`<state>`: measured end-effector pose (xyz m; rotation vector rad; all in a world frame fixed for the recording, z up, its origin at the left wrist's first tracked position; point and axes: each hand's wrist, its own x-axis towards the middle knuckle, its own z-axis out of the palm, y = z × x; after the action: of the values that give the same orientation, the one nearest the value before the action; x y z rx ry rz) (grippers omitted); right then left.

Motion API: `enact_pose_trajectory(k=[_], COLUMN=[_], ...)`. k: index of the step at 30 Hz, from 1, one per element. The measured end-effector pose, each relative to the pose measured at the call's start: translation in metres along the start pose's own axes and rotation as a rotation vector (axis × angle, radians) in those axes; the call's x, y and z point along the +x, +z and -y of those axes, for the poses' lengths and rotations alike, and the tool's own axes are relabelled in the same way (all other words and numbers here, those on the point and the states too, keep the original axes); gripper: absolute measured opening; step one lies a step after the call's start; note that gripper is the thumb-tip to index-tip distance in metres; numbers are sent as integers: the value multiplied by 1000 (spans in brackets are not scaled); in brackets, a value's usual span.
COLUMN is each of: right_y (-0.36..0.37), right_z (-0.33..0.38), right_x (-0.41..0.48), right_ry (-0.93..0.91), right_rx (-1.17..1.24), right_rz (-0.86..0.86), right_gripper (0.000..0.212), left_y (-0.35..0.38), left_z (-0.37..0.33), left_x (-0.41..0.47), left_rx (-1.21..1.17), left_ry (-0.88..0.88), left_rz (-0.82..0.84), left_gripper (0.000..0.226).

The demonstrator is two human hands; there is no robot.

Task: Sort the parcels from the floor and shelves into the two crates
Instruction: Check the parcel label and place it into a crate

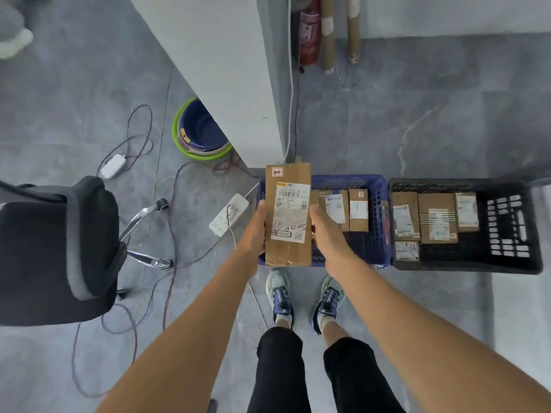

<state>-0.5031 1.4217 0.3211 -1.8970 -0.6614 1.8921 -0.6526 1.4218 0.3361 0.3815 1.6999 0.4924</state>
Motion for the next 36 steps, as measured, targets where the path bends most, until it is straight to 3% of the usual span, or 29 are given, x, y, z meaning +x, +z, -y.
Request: enact_pose_trajectory(k=[5, 7, 9, 11, 13, 16, 21, 28, 31, 34, 36], right_y=[24, 33, 39, 45, 51, 62, 74, 74, 75, 74, 75], right_z=[-39, -63, -89, -108, -121, -134, -148, -154, -156, -162, -162], right_x=[113, 162, 206, 241, 268, 296, 330, 345, 350, 355, 356], right_ry=[54, 74, 97, 119, 132, 125, 150, 161, 179, 177, 169], right_rx=[-34, -28, -15, 7, 22, 19, 17, 56, 64, 73, 58], right_rz=[-20, -30, -52, -64, -70, -53, -62, -9, 24, 24, 40], right_gripper=[40, 58, 70, 64, 56, 56, 80, 40, 43, 41, 46], left_y=[1, 2, 2, 2, 3, 5, 11, 18, 25, 29, 31], left_z=[24, 40, 58, 90, 115, 125, 133, 113, 118, 116, 114], left_x=[117, 168, 215, 267, 307, 335, 357, 325, 326, 325, 320], left_rx=[122, 136, 144, 163, 188, 213, 289, 328, 307, 292, 348], left_ry=[-33, -58, -142, -227, -239, -208, -128, -12, -34, -27, 32], left_rz=[44, 41, 15, 10, 22, 37, 33, 54, 52, 67, 96], left_gripper=[43, 48, 84, 120, 130, 113, 91, 56, 66, 58, 69])
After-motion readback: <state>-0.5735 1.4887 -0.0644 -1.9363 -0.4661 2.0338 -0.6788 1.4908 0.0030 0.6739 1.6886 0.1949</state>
